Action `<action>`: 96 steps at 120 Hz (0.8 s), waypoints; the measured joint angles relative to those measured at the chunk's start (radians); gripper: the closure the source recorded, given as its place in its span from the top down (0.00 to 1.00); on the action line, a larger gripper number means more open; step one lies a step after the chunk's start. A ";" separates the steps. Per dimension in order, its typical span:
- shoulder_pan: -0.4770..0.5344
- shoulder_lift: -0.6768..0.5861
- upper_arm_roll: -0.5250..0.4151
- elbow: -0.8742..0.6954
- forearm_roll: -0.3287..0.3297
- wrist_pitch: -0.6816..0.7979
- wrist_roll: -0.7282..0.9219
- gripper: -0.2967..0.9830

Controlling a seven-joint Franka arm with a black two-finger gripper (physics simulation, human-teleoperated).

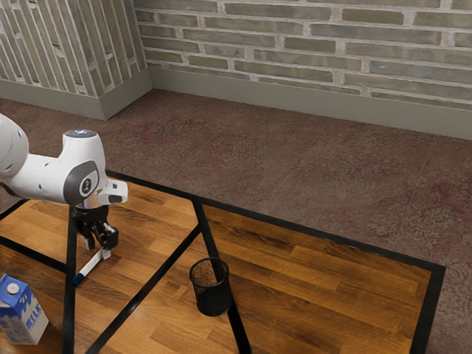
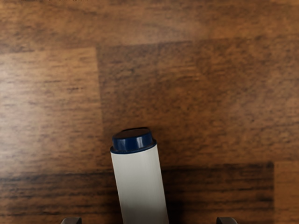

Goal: Put the marker into the pen holder.

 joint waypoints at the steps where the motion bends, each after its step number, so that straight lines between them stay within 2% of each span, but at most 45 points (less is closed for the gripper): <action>1: 0.000 0.000 0.000 0.000 0.000 0.000 0.000 0.48; 32: 0.000 0.010 -0.003 0.001 -0.003 0.016 0.010 0.38; 96: 0.000 0.031 -0.005 0.001 0.000 0.043 0.016 0.30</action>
